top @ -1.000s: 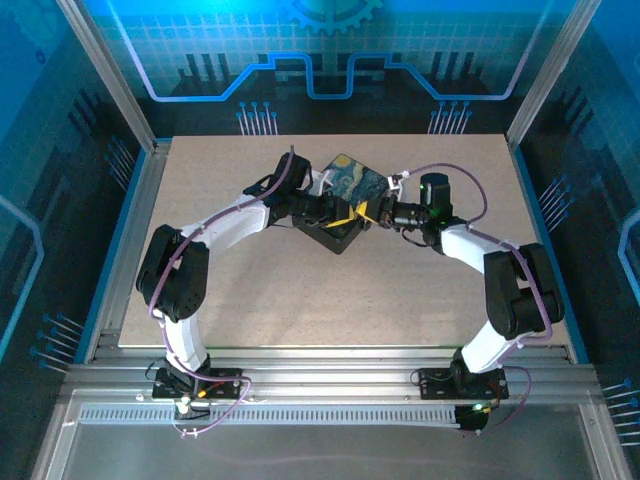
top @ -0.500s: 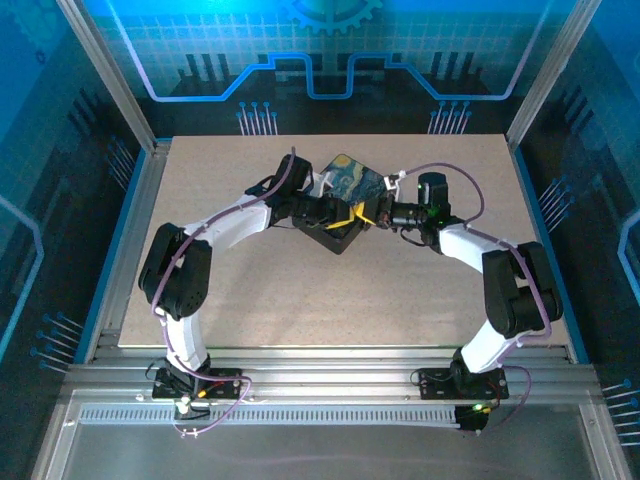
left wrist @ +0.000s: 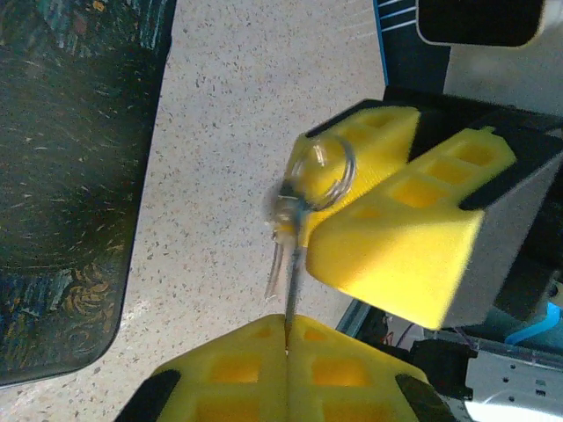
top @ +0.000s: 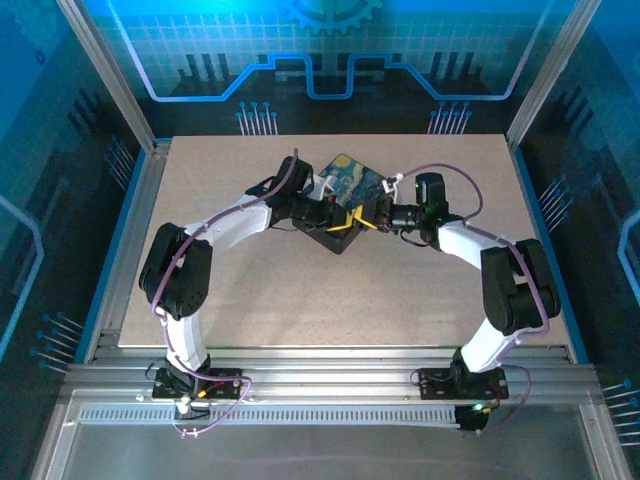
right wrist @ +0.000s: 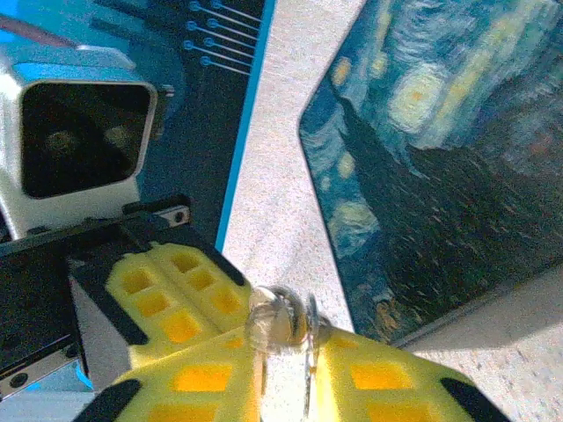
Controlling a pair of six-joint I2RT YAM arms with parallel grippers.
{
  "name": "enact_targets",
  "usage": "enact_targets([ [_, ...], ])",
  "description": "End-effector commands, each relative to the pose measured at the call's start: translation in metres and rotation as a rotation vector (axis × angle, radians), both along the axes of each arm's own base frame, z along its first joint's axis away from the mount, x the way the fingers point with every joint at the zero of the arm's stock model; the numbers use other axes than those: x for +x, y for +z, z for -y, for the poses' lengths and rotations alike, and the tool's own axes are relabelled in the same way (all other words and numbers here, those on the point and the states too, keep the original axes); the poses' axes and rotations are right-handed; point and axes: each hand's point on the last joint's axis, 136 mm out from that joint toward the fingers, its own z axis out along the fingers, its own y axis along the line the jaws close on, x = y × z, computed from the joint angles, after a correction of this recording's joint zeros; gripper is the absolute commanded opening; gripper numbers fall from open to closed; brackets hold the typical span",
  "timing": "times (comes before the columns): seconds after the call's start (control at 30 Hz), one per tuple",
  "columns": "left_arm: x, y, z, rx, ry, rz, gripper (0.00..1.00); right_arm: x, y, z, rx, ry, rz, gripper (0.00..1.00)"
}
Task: Unlock a padlock with a key
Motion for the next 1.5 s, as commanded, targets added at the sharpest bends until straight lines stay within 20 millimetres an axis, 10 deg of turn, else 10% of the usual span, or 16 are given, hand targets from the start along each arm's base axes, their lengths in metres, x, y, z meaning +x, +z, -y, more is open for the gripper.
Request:
enact_targets([
  [0.0, -0.006, 0.004, -0.002, -0.003, -0.067, 0.021, 0.00, 0.001, 0.003, 0.019, -0.049, -0.032, 0.028, 0.28],
  [0.87, -0.037, 0.014, 0.012, -0.061, -0.316, 0.041, 0.00, -0.030, 0.035, 0.010, -0.004, 0.372, 0.422, 0.51],
  [1.23, -0.037, 0.017, 0.015, -0.069, -0.326, 0.046, 0.00, -0.032, 0.020, 0.001, 0.012, 0.421, 0.367, 0.47],
  [1.47, -0.037, 0.016, 0.015, -0.074, -0.332, 0.049, 0.00, -0.045, 0.026, -0.001, 0.065, 0.459, 0.374, 0.27],
])
